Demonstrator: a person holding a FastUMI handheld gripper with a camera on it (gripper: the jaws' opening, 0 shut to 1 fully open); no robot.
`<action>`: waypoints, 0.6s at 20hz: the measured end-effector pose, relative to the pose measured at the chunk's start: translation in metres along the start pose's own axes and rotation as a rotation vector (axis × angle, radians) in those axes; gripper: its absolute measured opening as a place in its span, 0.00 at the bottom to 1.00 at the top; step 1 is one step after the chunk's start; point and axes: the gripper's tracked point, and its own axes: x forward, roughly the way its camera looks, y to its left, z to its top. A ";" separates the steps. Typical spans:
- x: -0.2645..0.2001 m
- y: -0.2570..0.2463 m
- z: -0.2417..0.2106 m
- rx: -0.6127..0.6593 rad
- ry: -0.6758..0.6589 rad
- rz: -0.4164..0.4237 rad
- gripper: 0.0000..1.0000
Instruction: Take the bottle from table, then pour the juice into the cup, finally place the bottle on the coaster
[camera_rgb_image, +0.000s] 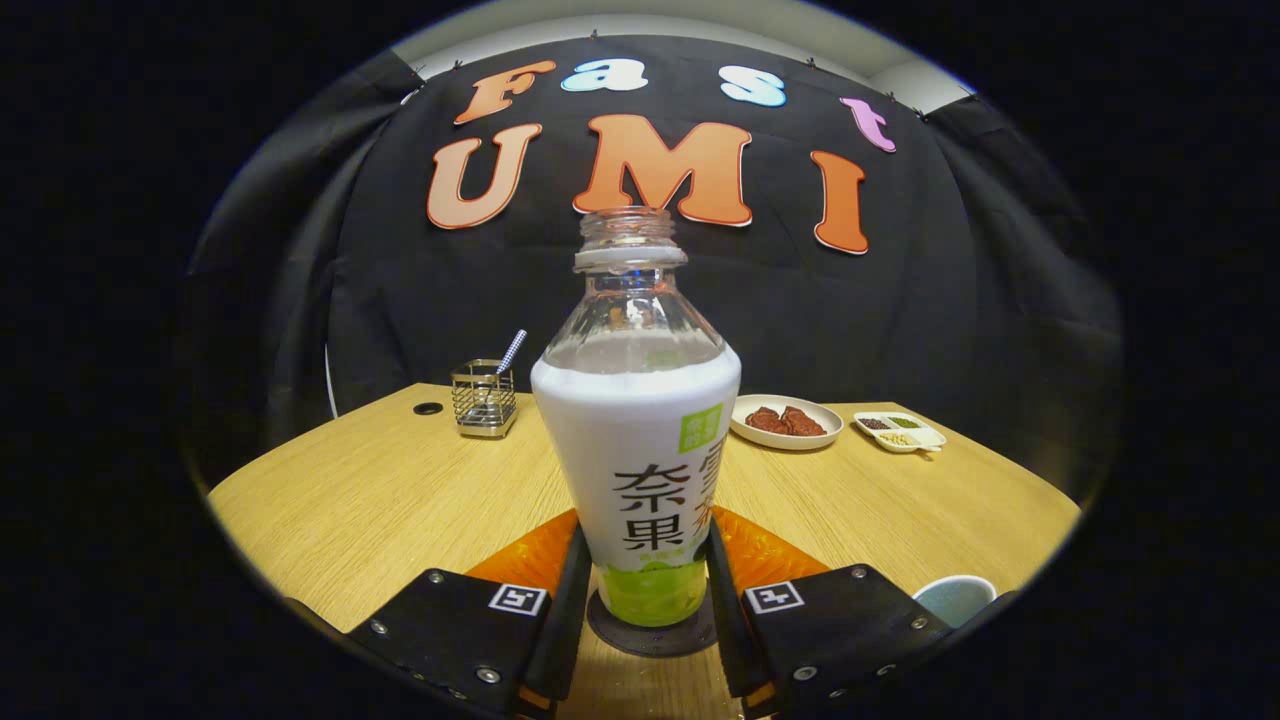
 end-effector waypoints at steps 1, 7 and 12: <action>0.003 0.002 -0.005 0.008 0.015 0.009 0.58; 0.002 -0.001 -0.008 0.027 0.031 -0.003 0.58; 0.001 -0.011 -0.012 0.117 0.049 -0.024 0.58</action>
